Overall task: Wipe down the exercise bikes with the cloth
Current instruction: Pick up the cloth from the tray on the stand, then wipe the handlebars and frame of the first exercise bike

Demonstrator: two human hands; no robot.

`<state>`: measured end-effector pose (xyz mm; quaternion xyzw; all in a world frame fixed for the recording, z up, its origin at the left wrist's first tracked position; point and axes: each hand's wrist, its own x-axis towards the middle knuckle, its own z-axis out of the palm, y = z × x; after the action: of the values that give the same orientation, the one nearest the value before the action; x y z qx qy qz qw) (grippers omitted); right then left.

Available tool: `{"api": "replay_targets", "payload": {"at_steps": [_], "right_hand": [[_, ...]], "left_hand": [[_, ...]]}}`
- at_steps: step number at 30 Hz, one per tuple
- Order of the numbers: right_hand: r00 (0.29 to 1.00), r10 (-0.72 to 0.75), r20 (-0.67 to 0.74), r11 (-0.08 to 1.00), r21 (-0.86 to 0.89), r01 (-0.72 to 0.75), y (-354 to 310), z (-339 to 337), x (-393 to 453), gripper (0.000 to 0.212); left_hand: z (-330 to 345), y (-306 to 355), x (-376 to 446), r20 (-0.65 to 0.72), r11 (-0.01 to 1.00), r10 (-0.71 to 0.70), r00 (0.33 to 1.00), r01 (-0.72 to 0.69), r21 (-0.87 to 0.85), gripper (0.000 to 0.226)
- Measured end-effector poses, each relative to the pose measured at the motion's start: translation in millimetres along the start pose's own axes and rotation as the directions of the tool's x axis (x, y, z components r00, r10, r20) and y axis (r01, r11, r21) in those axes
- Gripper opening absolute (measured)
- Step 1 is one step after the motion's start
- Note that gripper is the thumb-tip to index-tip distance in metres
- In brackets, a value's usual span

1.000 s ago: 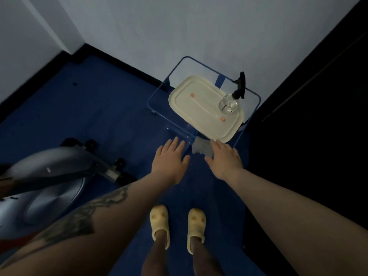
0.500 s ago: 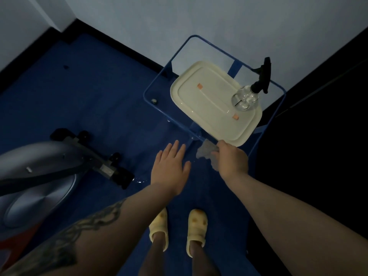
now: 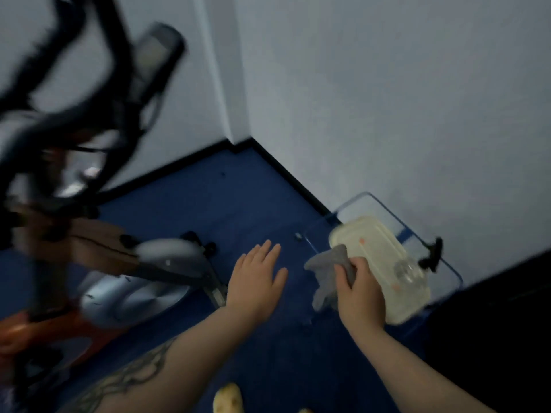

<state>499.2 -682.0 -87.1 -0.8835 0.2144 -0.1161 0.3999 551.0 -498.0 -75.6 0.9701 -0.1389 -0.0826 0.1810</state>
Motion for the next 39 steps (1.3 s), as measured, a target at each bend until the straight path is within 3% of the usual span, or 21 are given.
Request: {"api": "replay_targets", "payload": {"at_steps": [5,9,16,25,33,39], "right_hand": [[0.998,-0.056,-0.036,0.925,0.374,0.066,-105,22,-23,0.010],[0.993,-0.115,-0.011,0.829,0.550,0.102,-185,43,-48,0.009],[0.990,-0.117,-0.072,0.715,0.686,0.134,-290,82,-86,0.008],[0.997,-0.031,-0.071,0.649,0.757,0.074,-374,152,-129,0.008],[0.983,-0.182,0.029,0.629,0.772,0.093,-439,213,-151,0.006],[0.886,-0.398,0.237,0.634,0.769,0.079,-502,299,-185,0.006]], "left_hand": [[-84,-41,-38,-0.202,0.995,-0.056,0.978,0.038,-0.090,0.054],[-136,-82,-72,-0.317,0.992,-0.059,0.947,0.020,-0.125,0.052],[-214,-156,-113,-0.448,0.985,0.086,0.890,-0.145,-0.097,0.047],[-278,-268,-127,-0.483,0.980,0.107,0.869,-0.175,-0.098,0.042],[-292,-337,-135,-0.516,0.984,-0.056,0.855,-0.040,-0.172,0.046],[-304,-423,-183,-0.582,0.949,-0.315,0.749,0.241,-0.203,0.045]]}}
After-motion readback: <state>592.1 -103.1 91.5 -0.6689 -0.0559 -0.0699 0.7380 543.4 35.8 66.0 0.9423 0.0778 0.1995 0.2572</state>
